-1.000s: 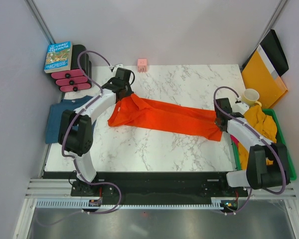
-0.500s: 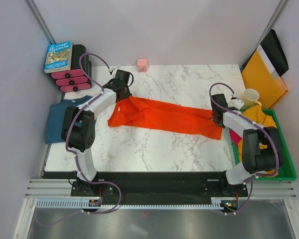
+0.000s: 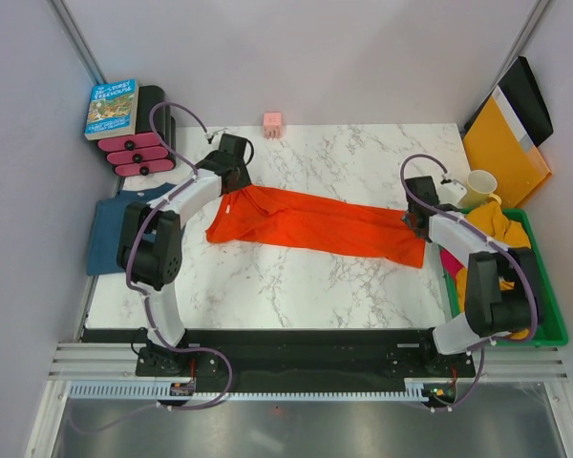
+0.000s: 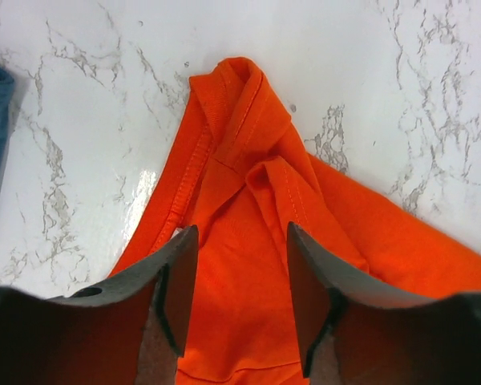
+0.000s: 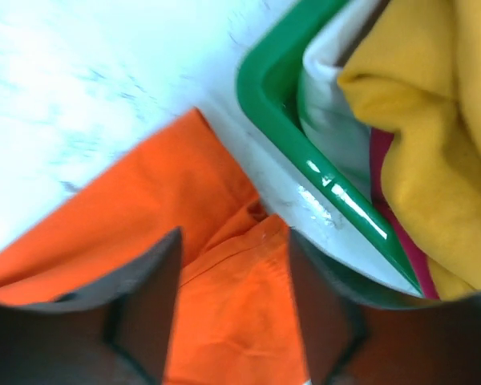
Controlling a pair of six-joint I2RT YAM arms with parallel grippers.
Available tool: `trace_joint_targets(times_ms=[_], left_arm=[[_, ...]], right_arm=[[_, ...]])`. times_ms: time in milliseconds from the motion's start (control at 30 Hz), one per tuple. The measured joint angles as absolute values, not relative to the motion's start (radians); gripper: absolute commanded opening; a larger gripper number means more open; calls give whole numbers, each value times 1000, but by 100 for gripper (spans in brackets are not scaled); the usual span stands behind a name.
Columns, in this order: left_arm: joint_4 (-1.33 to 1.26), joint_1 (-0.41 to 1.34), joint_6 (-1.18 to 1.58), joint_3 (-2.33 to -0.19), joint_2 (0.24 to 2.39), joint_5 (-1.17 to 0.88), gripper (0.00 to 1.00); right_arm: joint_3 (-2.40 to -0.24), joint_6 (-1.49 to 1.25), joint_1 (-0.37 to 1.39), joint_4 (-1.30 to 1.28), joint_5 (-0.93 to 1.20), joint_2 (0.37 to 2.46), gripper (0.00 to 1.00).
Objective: Fold and stack the t-shirts
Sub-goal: Fold the other side of the tshirt into a rectangle
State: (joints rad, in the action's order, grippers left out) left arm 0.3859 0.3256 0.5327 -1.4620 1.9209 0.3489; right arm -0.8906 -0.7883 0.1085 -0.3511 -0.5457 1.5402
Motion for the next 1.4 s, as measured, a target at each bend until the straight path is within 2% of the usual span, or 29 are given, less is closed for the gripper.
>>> trace_joint_targets(times_ms=[167,233,267,333,367,400,500,733,1100,1400], left_arm=[[385,327,534,-1449,1860,358,60],[383,334,535,-1414,1801,358,51],[384,337,538,-1396,1774,357,47],[381,352,547,-1352,1719,356,39],[379,363,553,-1330,1699,355,34],[379,374,558,-1308,1684,353,31],[379,403,572,-1237,1670,334,26],[403,416,580,-1171,1713,279,26],[424,409,606,-1185,1860,260,25],[447,308,679,-1169,1848,256,25]], right_arm=[[-894,-761,127,-353,-538,1407,69],[-894,-754,140,-359,-525,1364,64],[-892,-752,146,-361,-513,1346,48],[-872,-740,157,-358,-485,1311,26],[-851,-738,163,-352,-468,1292,5],[-824,-735,168,-350,-453,1273,0],[-743,-733,182,-352,-403,1230,0],[-700,-712,191,-348,-335,1280,0],[-771,-715,191,-308,-337,1512,0],[-857,-741,192,-290,-319,1623,0]])
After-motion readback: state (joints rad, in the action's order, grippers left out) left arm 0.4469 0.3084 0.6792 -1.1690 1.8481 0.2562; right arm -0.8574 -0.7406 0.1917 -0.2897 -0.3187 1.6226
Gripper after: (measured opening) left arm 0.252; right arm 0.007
